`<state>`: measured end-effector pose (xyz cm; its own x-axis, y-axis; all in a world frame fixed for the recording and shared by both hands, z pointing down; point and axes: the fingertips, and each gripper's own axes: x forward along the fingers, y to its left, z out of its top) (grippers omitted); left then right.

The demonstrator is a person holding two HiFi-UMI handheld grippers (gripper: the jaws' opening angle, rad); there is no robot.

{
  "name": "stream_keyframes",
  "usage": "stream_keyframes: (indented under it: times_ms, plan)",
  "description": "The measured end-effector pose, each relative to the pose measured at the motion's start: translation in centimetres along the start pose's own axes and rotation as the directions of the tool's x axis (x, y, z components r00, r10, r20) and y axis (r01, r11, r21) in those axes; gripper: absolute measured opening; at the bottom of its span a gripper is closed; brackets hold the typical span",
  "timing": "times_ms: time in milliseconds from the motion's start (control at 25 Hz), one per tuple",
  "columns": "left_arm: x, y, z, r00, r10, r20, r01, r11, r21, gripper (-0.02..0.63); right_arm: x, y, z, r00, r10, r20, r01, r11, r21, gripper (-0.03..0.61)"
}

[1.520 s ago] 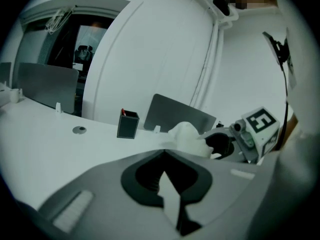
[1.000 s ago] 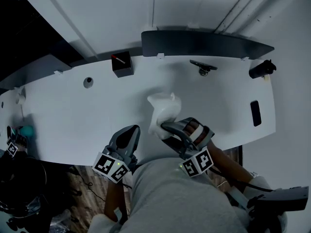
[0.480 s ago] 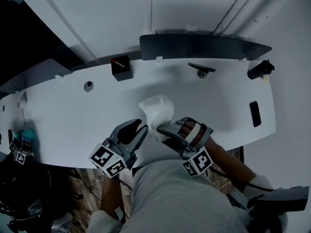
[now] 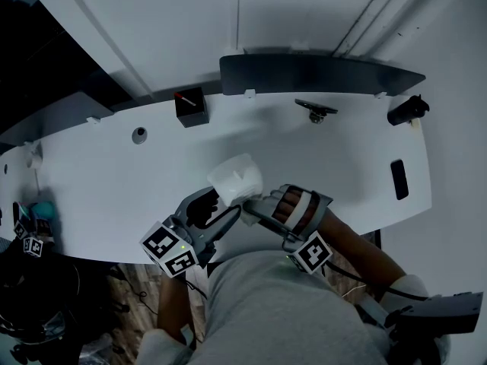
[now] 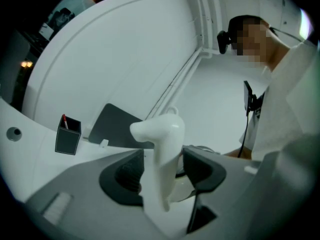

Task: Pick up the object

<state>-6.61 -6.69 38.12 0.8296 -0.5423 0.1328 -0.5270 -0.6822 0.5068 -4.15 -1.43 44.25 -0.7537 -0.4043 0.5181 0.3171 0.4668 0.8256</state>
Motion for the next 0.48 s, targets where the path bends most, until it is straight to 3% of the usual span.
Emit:
stream_keyframes:
  times_ms: [200,240,480]
  plan:
    - [0.7,-0.5,-0.3,1.000,-0.015,-0.009,0.015,0.999,0.032,0.219,0.3,-0.1,1.5,0.999,0.009,0.044,-0.006,0.997,-0.080,0.241]
    - [0.8,-0.4,-0.2,1.000,-0.007,0.001,0.007,0.999,0.036,0.190,0.4,-0.1,1.6,0.999,0.014,0.048,-0.009,0.997,-0.083,0.241]
    - [0.8,-0.2,-0.2,0.999,0.020,0.036,-0.023,0.997,0.069,0.169,0.5,-0.1,1.6,0.998,0.005,0.065,0.001,0.997,-0.082,0.244]
